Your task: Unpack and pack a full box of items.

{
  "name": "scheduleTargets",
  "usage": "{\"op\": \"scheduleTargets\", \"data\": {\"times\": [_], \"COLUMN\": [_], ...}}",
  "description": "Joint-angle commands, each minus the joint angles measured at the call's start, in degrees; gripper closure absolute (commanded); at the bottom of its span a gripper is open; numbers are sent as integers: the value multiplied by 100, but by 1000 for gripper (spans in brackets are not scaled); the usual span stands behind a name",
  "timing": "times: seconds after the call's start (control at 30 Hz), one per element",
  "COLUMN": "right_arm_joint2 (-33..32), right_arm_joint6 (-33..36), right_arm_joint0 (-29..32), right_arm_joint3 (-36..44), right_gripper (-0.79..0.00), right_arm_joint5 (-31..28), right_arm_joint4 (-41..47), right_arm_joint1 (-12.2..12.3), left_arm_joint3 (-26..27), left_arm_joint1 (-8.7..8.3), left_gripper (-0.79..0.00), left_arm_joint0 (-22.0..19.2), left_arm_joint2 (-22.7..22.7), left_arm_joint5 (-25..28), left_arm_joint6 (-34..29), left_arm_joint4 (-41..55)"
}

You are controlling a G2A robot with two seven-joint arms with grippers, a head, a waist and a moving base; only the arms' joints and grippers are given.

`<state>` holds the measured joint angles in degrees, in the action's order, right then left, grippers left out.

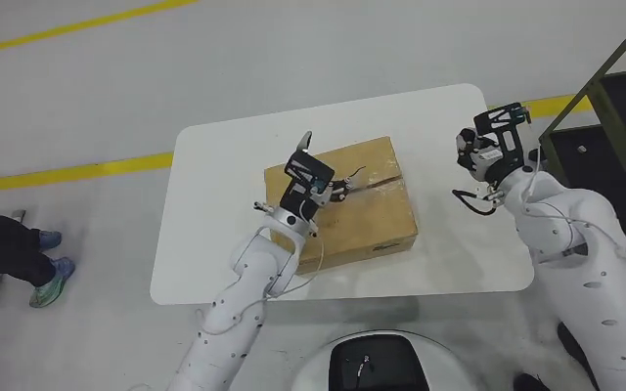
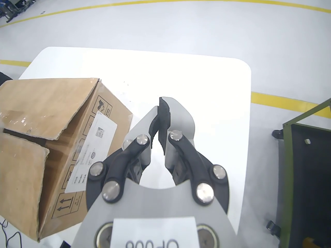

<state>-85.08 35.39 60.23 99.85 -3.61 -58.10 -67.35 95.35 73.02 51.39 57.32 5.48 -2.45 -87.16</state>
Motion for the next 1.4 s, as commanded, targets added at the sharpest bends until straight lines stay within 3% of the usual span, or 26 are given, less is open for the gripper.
{"op": "scheduleTargets", "data": {"times": [0.0,0.03,0.13,0.17,0.2,0.23,0.53,0.73,0.93,1.2,1.3,1.33,1.37], "right_arm_joint2": [-76,-129,-296,-351,-397,-451,-650,-672,-669,-358,4,132,261], "right_arm_joint6": [26,42,203,301,447,580,2045,2143,2102,2070,2320,2401,2440], "right_arm_joint0": [23,32,19,5,-31,-70,-640,-751,-737,-1032,-1324,-1418,-1505], "right_arm_joint3": [40,61,112,108,111,91,-396,-441,-436,-828,-1151,-1265,-1360], "right_gripper": [0,-3,-228,-348,-640,-785,-785,-785,-785,-785,-785,-529,-397], "right_arm_joint5": [1,9,-65,-118,-224,-336,-762,-804,-794,346,633,683,687], "right_arm_joint4": [120,250,875,1132,1478,1802,4333,4404,4441,6873,7237,7281,7244], "right_arm_joint1": [6,7,9,11,13,18,78,96,94,-4,-36,-46,-54], "left_arm_joint3": [-14,-4,44,63,101,160,905,1467,1799,1937,1937,1937,1937], "left_arm_joint1": [29,45,69,66,56,42,-172,-305,-354,-366,-366,-366,-366], "left_gripper": [-785,-785,-785,-785,-785,-785,-785,-785,-785,-785,-785,-785,-785], "left_arm_joint0": [-51,-77,-110,-99,-78,-43,712,1434,2076,2365,2365,2365,2365], "left_arm_joint2": [-69,-100,-87,-42,36,117,1287,2121,2777,3061,3061,3061,3061], "left_arm_joint5": [-31,-48,-69,-59,-53,-31,335,362,65,-43,-43,-43,-43], "left_arm_joint6": [-38,-57,-93,-109,-137,-163,-915,-1316,-1509,-1472,-1472,-1472,-1472], "left_arm_joint4": [-16,-17,-17,-30,-57,-111,-369,-804,-803,-710,-710,-710,-710]}}
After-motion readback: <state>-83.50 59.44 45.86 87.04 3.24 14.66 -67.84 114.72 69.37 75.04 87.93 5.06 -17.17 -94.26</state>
